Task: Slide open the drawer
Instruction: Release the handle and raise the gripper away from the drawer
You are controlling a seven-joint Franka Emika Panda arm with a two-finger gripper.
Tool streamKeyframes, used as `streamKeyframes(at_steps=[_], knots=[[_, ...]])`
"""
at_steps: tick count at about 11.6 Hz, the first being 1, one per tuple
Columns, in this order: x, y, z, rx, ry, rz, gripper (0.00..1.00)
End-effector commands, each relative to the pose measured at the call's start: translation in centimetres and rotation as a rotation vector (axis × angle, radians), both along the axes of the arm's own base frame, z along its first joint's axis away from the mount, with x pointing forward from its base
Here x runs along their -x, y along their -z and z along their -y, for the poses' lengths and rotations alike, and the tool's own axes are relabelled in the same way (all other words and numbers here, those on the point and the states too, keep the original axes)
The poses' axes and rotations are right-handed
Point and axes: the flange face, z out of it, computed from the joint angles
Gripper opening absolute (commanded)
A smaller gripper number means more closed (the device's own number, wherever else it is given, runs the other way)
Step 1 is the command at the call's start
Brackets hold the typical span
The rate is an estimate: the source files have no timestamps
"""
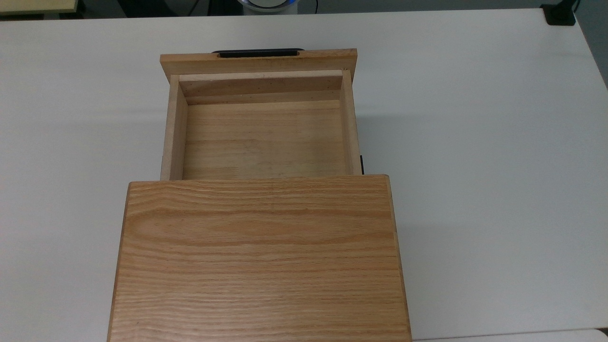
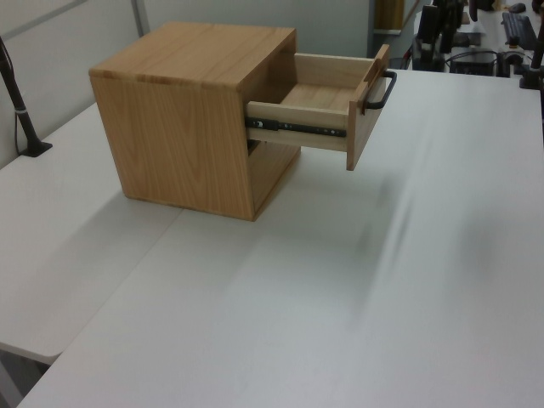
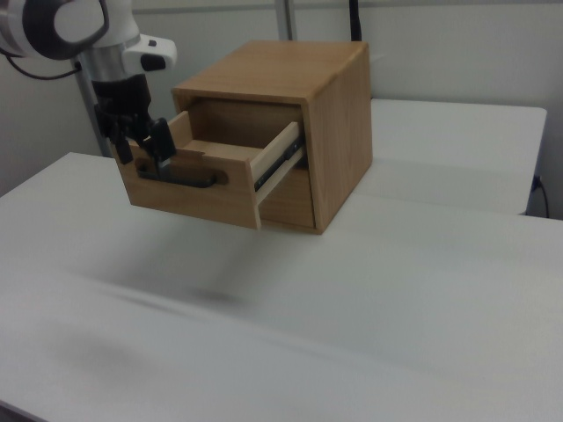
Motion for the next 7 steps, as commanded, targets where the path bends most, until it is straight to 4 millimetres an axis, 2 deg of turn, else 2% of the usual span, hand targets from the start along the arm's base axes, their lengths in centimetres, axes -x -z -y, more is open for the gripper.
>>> streamKeyframes(at_steps=[1,2,3,7], knots=[[-3.0,1.4,-1.6,0.139,-0.205,-0.045,1.0],[-4.2,1.6,-1.4,0.14,-0.216,-0.051,1.0],[-4.4,1.9,-1.3,0.14,-0.211,-0.058,1.0],[-4.2,1.3,-1.0,0.13,-0.197,-0.072,1.0]])
